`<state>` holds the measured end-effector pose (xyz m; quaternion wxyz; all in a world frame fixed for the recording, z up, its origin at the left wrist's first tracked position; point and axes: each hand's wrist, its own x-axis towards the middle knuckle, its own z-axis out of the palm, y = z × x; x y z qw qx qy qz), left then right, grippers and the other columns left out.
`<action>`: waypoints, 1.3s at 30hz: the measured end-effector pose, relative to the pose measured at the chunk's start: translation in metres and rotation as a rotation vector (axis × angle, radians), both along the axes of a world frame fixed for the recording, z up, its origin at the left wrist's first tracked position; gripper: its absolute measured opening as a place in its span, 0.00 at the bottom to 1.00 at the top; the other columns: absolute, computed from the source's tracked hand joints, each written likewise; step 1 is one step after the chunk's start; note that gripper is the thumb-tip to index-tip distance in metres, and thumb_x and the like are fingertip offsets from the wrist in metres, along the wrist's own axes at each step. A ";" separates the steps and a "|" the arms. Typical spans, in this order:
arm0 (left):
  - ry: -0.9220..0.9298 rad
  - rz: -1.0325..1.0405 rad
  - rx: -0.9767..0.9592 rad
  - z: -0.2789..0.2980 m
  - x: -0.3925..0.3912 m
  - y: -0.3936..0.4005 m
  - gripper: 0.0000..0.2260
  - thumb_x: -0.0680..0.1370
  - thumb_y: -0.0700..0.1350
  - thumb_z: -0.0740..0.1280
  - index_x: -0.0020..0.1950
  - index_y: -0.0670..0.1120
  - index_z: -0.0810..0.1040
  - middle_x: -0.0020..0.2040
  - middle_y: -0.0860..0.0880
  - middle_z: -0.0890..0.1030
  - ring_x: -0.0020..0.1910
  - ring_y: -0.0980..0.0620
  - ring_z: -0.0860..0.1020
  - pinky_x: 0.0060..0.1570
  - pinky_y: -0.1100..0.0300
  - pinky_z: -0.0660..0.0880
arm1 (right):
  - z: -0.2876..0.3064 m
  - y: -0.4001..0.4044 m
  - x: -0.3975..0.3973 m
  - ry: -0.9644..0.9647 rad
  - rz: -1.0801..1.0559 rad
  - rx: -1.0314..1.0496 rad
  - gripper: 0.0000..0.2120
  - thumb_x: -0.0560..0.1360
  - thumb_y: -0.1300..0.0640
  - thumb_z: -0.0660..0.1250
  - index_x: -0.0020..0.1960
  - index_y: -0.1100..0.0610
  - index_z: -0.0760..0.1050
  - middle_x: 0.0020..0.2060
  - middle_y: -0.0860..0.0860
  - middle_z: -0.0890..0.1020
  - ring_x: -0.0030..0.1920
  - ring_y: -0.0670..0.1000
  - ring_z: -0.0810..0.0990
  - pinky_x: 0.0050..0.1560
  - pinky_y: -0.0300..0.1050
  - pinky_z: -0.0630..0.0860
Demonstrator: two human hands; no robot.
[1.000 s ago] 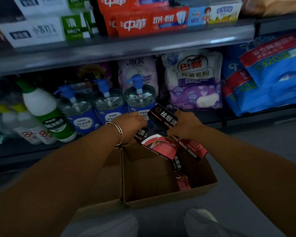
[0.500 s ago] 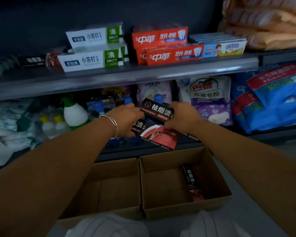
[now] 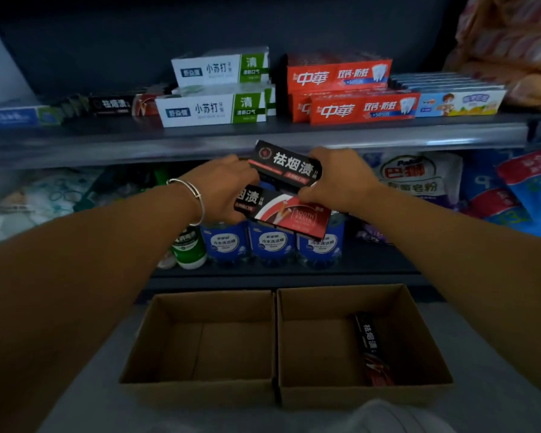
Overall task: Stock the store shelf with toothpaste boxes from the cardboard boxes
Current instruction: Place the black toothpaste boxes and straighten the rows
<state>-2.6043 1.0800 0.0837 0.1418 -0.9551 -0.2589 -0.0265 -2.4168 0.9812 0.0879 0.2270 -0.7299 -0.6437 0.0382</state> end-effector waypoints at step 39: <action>-0.296 0.045 0.247 0.059 -0.225 0.198 0.25 0.66 0.49 0.75 0.60 0.42 0.73 0.54 0.43 0.76 0.53 0.44 0.71 0.54 0.50 0.68 | 0.066 0.219 -0.213 -0.269 -0.039 0.350 0.24 0.70 0.45 0.69 0.62 0.53 0.71 0.55 0.52 0.79 0.58 0.56 0.74 0.61 0.50 0.63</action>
